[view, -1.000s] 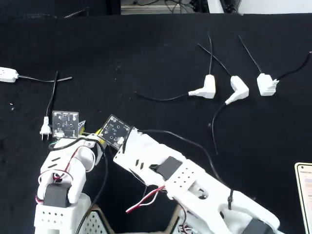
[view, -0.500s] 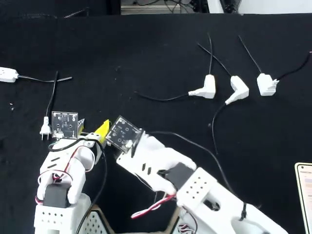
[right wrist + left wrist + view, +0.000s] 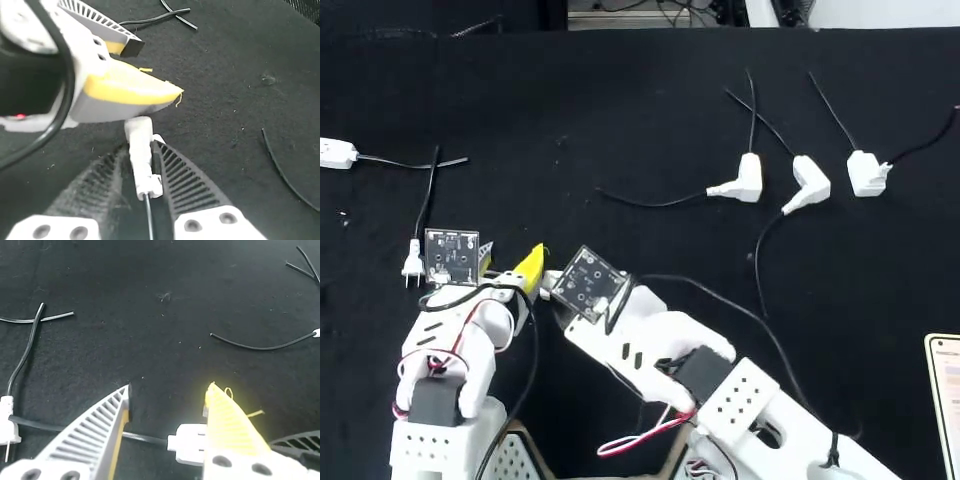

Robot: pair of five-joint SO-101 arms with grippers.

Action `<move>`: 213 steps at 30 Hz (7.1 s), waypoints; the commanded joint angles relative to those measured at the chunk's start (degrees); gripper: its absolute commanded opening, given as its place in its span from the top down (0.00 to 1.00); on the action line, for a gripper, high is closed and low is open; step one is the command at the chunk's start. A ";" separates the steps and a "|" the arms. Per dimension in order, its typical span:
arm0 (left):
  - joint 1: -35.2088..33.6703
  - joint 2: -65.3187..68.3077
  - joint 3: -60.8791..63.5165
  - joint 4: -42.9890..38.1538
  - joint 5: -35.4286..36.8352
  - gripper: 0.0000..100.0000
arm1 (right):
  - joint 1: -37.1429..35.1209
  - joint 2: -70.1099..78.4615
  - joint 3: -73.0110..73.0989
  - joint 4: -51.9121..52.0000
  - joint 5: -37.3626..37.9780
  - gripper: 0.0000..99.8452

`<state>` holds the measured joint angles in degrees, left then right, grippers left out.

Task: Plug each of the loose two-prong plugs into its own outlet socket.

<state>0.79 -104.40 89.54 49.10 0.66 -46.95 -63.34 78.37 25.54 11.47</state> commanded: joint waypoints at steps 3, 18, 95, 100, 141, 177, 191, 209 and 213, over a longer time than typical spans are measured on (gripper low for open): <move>1.19 0.18 0.57 -0.18 -0.79 0.75 | 2.73 -2.77 -1.27 -2.11 -2.81 0.99; 1.36 0.18 3.38 -3.16 -0.70 0.75 | 2.73 -2.86 -1.54 -2.29 -3.16 0.99; -9.71 81.41 -31.43 -19.60 0.97 0.76 | 2.99 39.87 -29.32 22.07 -10.11 0.99; -9.80 85.19 -32.84 -19.08 0.62 0.76 | 3.08 44.44 -31.52 21.89 -10.11 0.99; -20.09 84.84 -40.48 0.79 -3.69 0.76 | 9.93 70.02 -74.15 54.15 -5.01 0.99; -14.11 36.75 -8.66 -11.08 -2.37 0.76 | 10.11 72.04 -70.64 46.42 -5.54 0.99; -12.35 36.31 -8.40 -10.73 -2.64 0.76 | 9.85 72.22 -70.37 46.33 -5.63 0.99; -12.44 36.22 -8.40 -10.81 -2.73 0.76 | 9.85 75.21 -77.49 53.54 -5.19 0.99; -12.44 36.22 -8.40 -10.73 -2.73 0.76 | 9.93 78.90 -79.16 53.10 -5.36 0.99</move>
<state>-12.22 -67.21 81.54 38.02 -1.63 -37.80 14.73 2.95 78.55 6.02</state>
